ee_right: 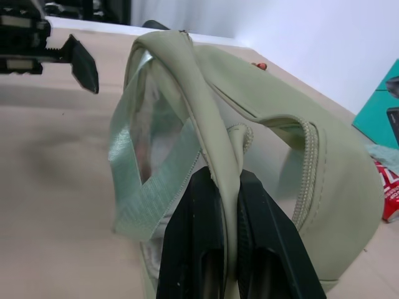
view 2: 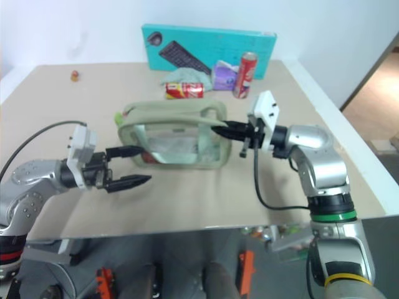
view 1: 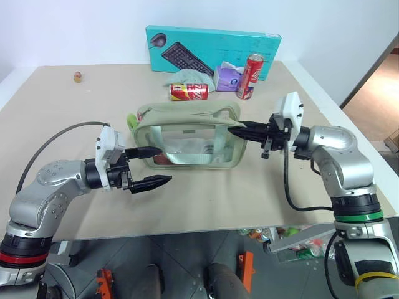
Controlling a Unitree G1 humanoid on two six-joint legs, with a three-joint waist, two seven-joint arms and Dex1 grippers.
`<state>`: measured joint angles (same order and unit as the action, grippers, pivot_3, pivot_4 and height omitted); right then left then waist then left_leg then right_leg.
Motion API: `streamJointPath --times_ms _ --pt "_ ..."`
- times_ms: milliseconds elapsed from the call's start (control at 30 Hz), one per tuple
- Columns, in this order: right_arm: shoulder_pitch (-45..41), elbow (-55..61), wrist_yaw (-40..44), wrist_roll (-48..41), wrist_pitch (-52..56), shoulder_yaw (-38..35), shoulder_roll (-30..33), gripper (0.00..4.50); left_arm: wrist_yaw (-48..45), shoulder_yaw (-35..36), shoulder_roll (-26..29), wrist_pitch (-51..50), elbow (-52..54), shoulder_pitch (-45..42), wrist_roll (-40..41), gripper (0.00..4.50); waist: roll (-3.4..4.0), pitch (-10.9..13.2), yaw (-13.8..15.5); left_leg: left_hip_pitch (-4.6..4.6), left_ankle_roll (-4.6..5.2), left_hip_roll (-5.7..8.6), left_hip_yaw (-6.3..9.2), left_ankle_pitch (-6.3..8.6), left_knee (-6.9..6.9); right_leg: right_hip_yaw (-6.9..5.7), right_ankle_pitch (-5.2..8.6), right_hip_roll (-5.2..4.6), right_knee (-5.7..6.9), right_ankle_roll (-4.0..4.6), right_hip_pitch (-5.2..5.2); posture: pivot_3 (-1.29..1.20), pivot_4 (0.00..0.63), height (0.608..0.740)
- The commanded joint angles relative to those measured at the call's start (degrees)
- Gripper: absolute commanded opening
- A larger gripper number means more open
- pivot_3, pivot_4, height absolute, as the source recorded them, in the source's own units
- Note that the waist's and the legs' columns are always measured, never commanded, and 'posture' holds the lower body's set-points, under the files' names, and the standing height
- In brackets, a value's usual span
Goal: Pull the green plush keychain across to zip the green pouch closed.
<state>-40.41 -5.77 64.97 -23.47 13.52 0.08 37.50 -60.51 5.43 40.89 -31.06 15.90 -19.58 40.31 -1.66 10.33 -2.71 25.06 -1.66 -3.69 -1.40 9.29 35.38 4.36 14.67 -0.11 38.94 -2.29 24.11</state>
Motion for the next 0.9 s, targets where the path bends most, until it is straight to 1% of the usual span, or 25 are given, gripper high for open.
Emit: streamJointPath --times_ms 33,133,367,600,700,900 --pt "-1.02 -2.9 3.29 0.1 -5.18 -2.23 1.34 0.04 0.35 1.31 0.17 0.73 0.94 -0.44 0.05 4.5 0.0 0.0 0.0 0.0 0.0 0.0 0.0 0.0 0.0 0.0 0.0 0.0 0.0 0.0 0.0 0.0 0.15 0.74" --pt "0.51 -4.43 5.31 0.25 -8.18 -2.78 2.21 0.04 0.66 1.99 0.51 0.37 1.64 0.13 0.56 4.5 0.0 0.0 0.01 0.0 0.0 0.01 0.0 0.0 0.01 0.0 0.0 -0.01 0.0 -0.01 -0.01 0.0 0.15 0.74" --pt "3.15 -3.48 9.34 -1.16 -9.98 -3.09 3.6 0.04 1.51 4.22 1.46 -1.11 1.58 0.52 2.02 4.5 0.0 0.0 0.05 -0.02 0.0 0.0 0.01 0.0 0.02 0.0 -0.01 -0.02 0.0 -0.02 -0.02 0.0 0.15 0.74" --pt "0.31 4.57 8.89 -5.84 -3.72 -3.42 3.28 0.04 1.26 4.11 1.94 -1.62 1.87 0.42 2.04 4.5 0.02 0.01 -0.01 -0.04 -0.01 0.0 0.01 -0.01 0.02 0.0 -0.03 0.0 0.02 -0.01 -0.02 0.0 0.15 0.74" --pt "0.31 5.0 9.11 -5.53 -3.04 -3.36 3.37 0.04 1.21 4.0 1.94 -1.67 1.89 0.33 2.01 4.5 0.01 0.01 0.04 -0.03 -0.01 0.0 0.0 -0.01 0.02 0.0 -0.02 0.0 0.02 -0.02 -0.02 0.0 0.15 0.74" --pt "2.56 0.14 9.9 -2.19 -6.94 -3.25 3.68 0.04 0.98 3.43 1.87 -1.42 1.73 -0.24 1.61 4.5 0.01 0.01 0.07 -0.02 -0.01 0.02 0.0 -0.01 0.04 0.0 -0.02 -0.03 0.02 -0.03 -0.03 0.0 0.15 0.74"
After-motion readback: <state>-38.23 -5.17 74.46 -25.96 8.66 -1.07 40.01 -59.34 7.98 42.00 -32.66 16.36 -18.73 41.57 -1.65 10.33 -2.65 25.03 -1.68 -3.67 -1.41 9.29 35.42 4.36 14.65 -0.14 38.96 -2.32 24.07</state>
